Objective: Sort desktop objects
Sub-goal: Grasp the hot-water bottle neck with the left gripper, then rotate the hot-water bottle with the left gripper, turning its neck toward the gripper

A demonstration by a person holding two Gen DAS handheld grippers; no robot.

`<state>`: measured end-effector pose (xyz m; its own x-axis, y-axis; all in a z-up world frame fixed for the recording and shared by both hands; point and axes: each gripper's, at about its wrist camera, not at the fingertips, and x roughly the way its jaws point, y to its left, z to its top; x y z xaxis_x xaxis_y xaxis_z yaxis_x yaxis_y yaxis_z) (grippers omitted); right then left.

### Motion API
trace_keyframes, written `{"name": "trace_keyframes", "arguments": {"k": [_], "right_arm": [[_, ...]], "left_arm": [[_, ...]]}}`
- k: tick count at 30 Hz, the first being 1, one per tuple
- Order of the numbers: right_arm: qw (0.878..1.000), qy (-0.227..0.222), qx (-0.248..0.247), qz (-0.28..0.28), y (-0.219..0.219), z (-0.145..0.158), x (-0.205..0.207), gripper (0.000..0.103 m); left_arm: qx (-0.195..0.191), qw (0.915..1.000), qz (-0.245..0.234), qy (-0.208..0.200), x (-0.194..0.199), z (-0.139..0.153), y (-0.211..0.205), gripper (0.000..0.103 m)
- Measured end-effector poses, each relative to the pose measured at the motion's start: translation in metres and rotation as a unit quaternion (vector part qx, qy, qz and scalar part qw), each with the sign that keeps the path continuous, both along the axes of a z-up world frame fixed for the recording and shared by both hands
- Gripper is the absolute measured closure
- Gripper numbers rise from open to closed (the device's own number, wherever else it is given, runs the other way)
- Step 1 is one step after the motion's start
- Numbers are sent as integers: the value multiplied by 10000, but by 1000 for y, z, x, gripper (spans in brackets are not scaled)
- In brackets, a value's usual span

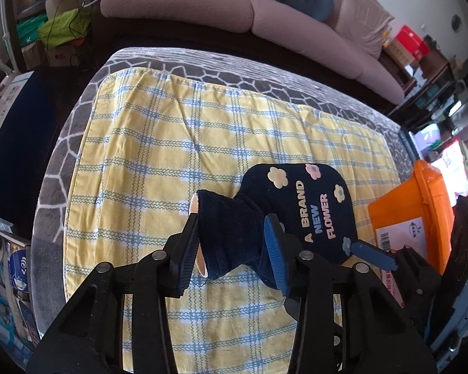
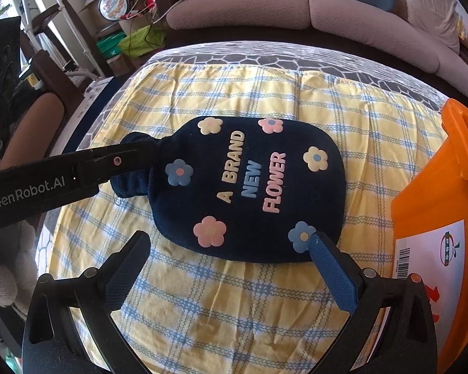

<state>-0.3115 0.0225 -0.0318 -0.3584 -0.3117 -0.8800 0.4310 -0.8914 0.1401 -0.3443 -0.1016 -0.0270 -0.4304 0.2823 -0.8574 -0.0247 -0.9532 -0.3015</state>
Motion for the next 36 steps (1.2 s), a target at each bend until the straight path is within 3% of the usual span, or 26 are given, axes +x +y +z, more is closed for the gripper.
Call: {"name": "trace_keyframes", "arguments": {"k": [4,11,18,22,25,27,29,30,36], "right_arm": [[10000,-10,-37,7,1,0,1,0],[9997,-134,-177,95,-4,2,6,0],[9977,-354,-530,224,-8,3,31,0],[9957,-555,-606,432,-6,1,52,0],[9952,-577,-570,543,-2,2,67,0],[9952,-596,-574,521,6,3,74,0],[9952,-623,-595,461,13,3,77,0],[9949,-657,-626,429,16,4,79,0],[9953,-591,-607,477,16,8,91,0]], "left_arm": [[111,9999,89,47,3,3,-9,81],[301,9994,-180,46,27,13,-14,86],[1144,9933,-125,-72,76,17,-21,92],[1229,9915,-413,-148,103,19,-8,92],[846,9952,-498,45,119,30,-4,92],[522,9978,-265,301,120,40,-11,83],[456,9980,-193,393,114,41,-16,43],[320,9985,-186,407,110,38,-15,38],[-700,9925,-919,406,93,10,25,34]]}}
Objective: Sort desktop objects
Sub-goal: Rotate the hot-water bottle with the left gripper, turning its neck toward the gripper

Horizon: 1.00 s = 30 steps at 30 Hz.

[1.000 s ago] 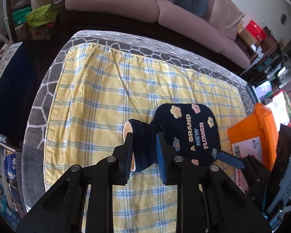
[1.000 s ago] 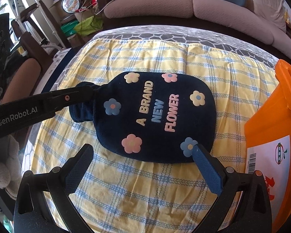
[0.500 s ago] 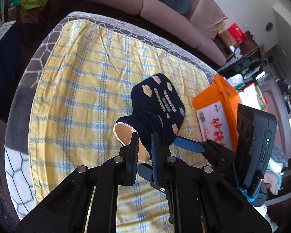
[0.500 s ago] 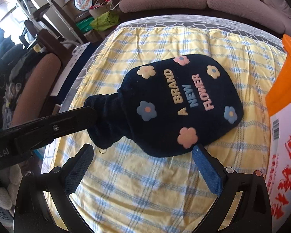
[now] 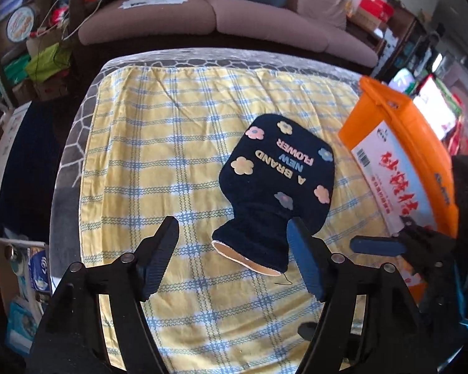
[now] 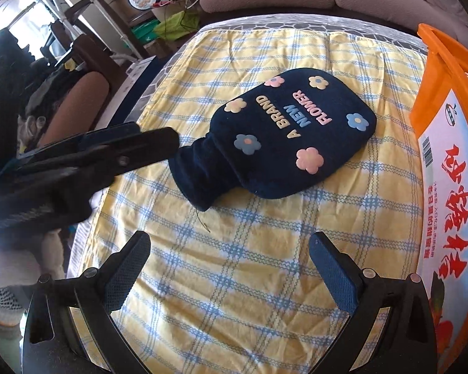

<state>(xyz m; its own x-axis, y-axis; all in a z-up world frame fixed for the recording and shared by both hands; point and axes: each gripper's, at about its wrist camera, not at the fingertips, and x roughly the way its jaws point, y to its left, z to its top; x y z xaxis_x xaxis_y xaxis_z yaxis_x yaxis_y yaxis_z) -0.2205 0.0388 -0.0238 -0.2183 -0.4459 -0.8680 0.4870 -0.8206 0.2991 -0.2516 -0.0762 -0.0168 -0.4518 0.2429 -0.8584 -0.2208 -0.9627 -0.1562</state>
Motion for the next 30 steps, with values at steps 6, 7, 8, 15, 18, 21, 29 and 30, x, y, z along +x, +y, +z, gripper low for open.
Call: {"name": "trace_keyframes", "arguments": {"k": [6,7,8,15,18,21,29,30], "right_arm": [[9999,54,-79,-39,3,-1,12,0],[9999,80,-66,-33,3,-1,13,0],[9999,98,-51,-21,2,-1,13,0],[9999,42,-116,-85,7,-2,14,0],[9998,32,-136,-105,10,-1,17,0],[9998,21,-149,-131,11,-1,17,0],[9998,-4,-138,-152,12,-2,17,0],[9998,-10,-145,-159,12,-2,17,0]], "left_arm": [[-671,9962,-540,108,-6,-18,32,32],[-630,9965,-536,121,-7,-17,33,32],[-570,9969,-534,98,-8,-17,32,38],[-378,9959,-822,-45,-1,-13,36,44],[-397,9944,-982,2,1,-14,42,32],[-761,9901,-1177,53,4,-18,54,27],[-672,9935,-918,27,1,-12,40,62],[-455,9952,-863,-91,-1,-10,34,62]]}}
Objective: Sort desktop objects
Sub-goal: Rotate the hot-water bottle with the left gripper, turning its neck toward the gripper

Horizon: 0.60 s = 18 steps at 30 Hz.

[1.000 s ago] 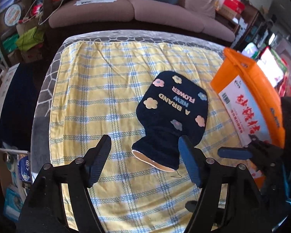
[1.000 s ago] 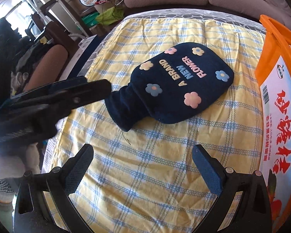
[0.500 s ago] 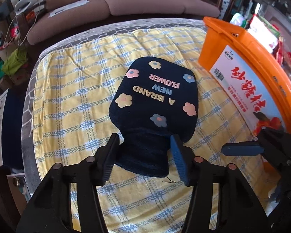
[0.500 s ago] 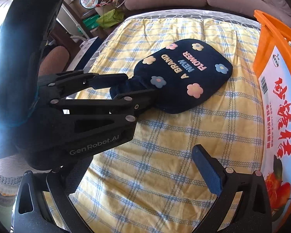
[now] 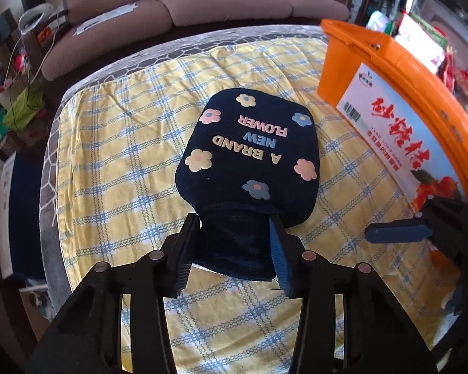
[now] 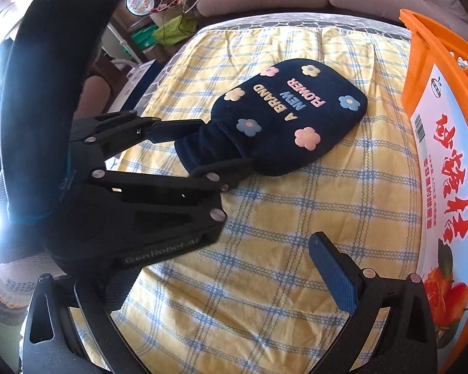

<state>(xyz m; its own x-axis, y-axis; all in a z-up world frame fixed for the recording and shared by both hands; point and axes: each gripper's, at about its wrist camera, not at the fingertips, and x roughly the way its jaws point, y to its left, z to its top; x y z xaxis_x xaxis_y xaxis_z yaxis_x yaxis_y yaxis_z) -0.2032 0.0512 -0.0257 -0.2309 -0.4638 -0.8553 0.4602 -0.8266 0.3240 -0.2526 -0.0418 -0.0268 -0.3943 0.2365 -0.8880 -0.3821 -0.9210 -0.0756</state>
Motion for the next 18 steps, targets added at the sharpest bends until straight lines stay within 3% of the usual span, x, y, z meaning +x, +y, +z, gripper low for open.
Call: {"name": "trace_keyframes", "arguments": {"k": [5,8,9,10,11,13,16,18], "right_arm": [[9999,-23,-69,-79,3,2,1,0],[9993,-165,-276,-169,10,5,5,0],[9993,-156,-297,-163,11,7,7,0],[9991,-180,-354,-161,11,8,8,0],[9987,-269,-413,-129,11,9,9,0],[9979,-365,-524,-116,11,13,12,0],[9972,-356,-657,-98,13,27,18,0],[9957,-373,-823,-211,17,36,19,0]], "left_arm": [[315,9991,110,-251,14,3,-15,65],[746,9960,341,-367,29,8,-33,70],[866,9948,402,-348,36,11,-39,73],[973,9935,457,-367,41,13,-46,88],[1044,9924,548,-350,46,17,-53,96],[1246,9892,659,-401,56,22,-66,96],[1183,9897,749,-313,68,28,-75,95],[1197,9888,867,-219,75,32,-79,90]]}}
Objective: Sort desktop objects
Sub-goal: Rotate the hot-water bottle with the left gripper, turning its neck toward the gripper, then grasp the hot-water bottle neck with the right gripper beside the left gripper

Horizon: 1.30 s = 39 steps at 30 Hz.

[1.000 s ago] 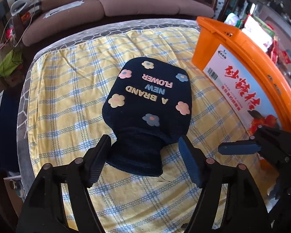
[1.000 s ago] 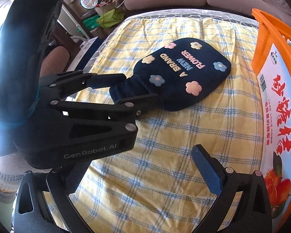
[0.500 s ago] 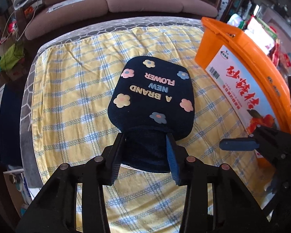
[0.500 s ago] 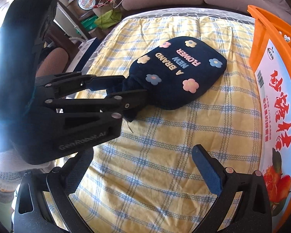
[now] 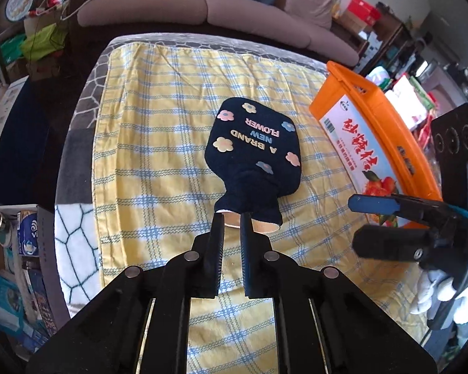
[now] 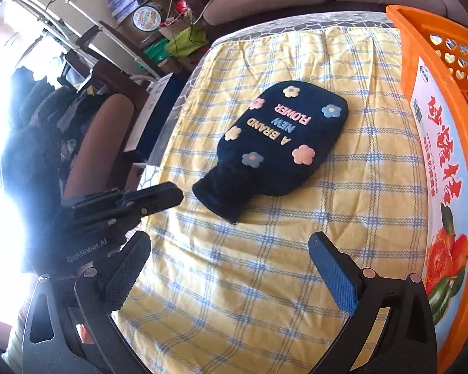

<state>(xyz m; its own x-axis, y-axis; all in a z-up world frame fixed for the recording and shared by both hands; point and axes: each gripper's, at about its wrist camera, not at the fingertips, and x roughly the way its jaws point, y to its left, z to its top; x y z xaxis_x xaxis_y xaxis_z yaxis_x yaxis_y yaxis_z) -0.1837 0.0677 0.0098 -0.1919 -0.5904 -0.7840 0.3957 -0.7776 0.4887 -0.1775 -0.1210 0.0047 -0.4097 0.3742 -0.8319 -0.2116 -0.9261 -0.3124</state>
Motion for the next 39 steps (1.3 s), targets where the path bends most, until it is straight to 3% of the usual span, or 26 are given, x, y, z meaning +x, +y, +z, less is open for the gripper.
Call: {"name": "trace_keyframes", "arguments": {"k": [1,2,4,6,10,13,18,20,22,24,30,34,37,39], "right_arm": [[9999,-58,-119,-92,2,3,-1,0],[9994,-153,-255,-192,4,4,-3,0],[9966,-413,-562,-430,7,0,-11,0],[9918,-714,-774,-725,9,-9,-20,0],[9773,-1231,-1176,-1263,19,-30,-40,5],[9679,-1464,-1320,-1561,26,-47,-56,11],[9724,-1285,-1203,-1531,13,-49,-71,11],[9770,-1163,-969,-1502,7,-50,-77,13],[9786,-1082,-875,-1517,3,-51,-80,18],[9776,-1070,-888,-1581,3,-53,-83,31],[9677,-1263,-1436,-1642,8,-47,-86,33],[9691,-1157,-1637,-1436,3,-37,-87,35],[9718,-1193,-1604,-1251,-7,-44,-91,38],[9667,-1382,-1754,-1249,-11,-56,-94,44]], "left_arm": [[61,10000,37,45,3,1,0,76],[83,9998,92,127,6,2,0,56],[207,9993,124,272,10,2,2,40],[232,9991,116,329,10,-2,7,37],[-282,9982,-317,418,2,-10,36,31],[-637,9953,-550,471,-5,-19,52,30],[-568,9966,-519,291,-17,-36,54,34],[-552,9972,-455,227,-20,-40,49,47],[-242,9988,-406,118,-22,-43,39,48],[-42,9993,-369,40,-24,-45,32,48],[258,9991,-296,-146,-25,-51,24,48],[387,9986,-299,-210,-26,-54,17,49],[426,9984,-308,-224,-29,-55,17,49],[432,9983,-324,-226,-29,-55,17,49]]}}
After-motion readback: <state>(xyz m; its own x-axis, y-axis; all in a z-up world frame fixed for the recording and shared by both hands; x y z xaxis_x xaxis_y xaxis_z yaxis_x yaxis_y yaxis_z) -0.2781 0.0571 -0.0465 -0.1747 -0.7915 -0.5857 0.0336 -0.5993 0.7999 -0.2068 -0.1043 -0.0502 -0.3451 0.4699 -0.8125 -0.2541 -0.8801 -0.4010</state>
